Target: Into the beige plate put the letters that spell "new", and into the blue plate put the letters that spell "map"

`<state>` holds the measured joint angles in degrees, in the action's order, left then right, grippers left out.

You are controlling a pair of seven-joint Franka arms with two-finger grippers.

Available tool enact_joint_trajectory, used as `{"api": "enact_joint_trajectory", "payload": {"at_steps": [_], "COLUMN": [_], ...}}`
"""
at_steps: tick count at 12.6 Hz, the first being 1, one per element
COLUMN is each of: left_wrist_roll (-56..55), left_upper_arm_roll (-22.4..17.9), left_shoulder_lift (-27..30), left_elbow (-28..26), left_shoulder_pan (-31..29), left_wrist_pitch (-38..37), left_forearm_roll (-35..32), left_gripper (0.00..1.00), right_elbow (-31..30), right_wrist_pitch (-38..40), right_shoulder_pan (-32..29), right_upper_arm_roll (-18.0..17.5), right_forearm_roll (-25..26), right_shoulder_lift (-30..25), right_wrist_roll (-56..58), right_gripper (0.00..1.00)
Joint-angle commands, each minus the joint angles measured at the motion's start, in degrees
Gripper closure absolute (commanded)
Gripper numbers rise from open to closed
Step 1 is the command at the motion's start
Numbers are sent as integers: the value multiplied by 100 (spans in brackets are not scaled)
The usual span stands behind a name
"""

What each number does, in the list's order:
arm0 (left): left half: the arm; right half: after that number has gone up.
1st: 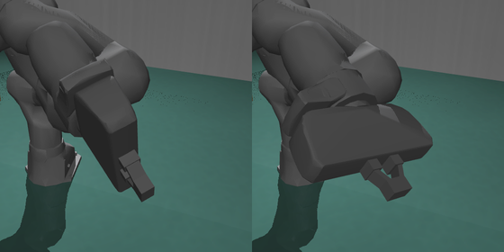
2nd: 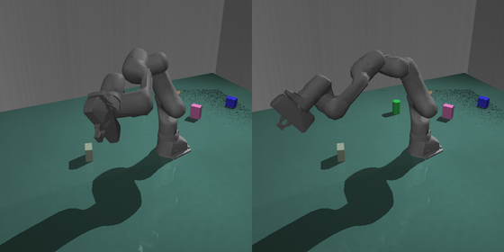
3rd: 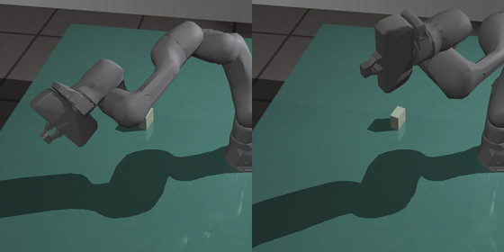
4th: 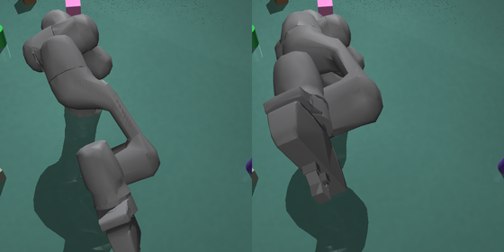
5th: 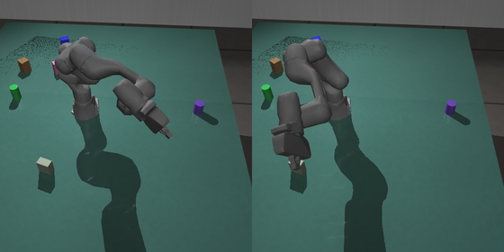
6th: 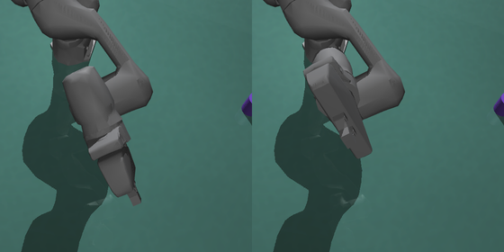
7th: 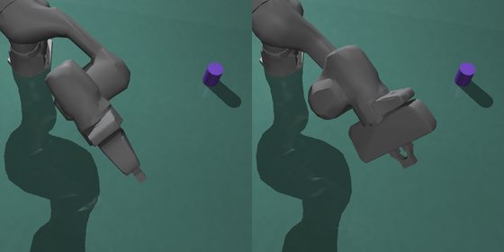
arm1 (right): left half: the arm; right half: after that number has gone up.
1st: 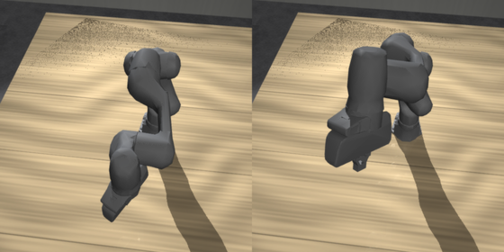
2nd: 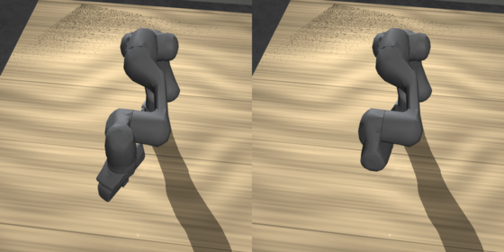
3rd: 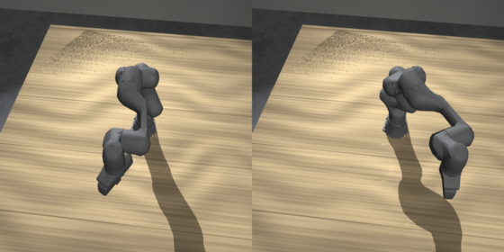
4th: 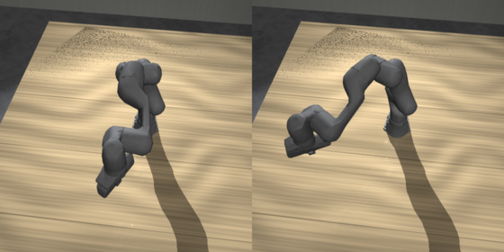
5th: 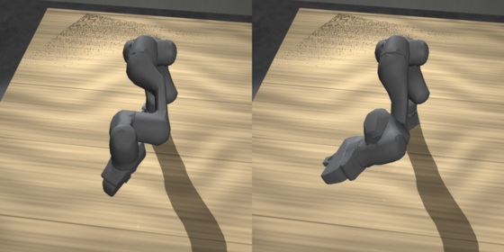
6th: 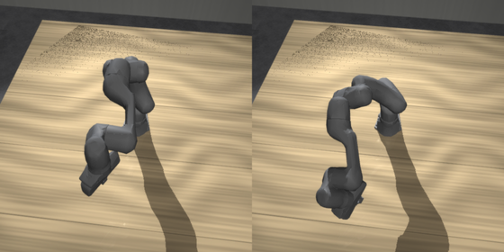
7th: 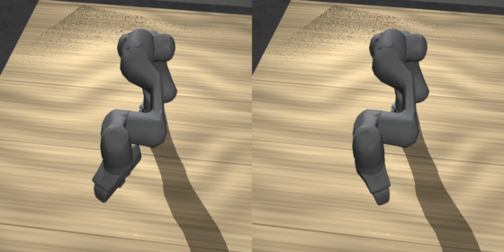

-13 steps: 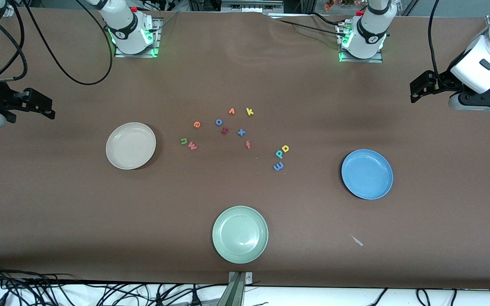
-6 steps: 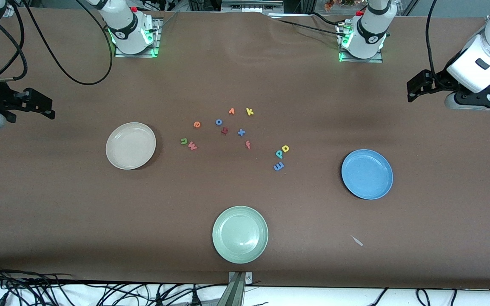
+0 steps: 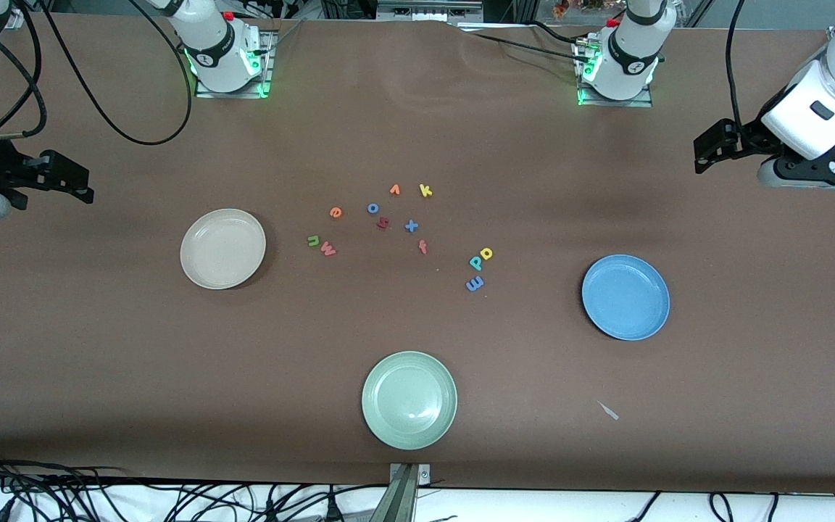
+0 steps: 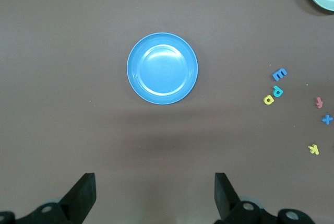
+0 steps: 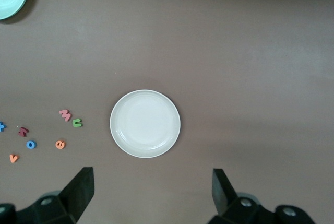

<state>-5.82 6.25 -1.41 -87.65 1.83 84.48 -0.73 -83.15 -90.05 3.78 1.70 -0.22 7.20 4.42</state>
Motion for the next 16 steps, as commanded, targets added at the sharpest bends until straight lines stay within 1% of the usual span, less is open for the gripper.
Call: {"api": "enact_joint_trajectory", "payload": {"at_steps": [1, 16], "left_wrist_roll": [98, 98], "left_upper_arm_roll": [8, -1], "left_shoulder_lift": [-52, -61], "left_elbow": [160, 160], "left_shoulder_pan": [-52, -17], "left_wrist_pitch": [-212, -256], "left_forearm_roll": [231, 240], "left_gripper": [0, 0], "right_elbow": [71, 71], "right_wrist_pitch": [66, -13], "right_shoulder_pan": [-26, -35], "right_upper_arm_roll": [-3, 6], "right_forearm_roll": [-13, -13], "right_shoulder_lift": [9, 18], "right_wrist_roll": [-12, -38], "right_gripper": [0, 0]}}
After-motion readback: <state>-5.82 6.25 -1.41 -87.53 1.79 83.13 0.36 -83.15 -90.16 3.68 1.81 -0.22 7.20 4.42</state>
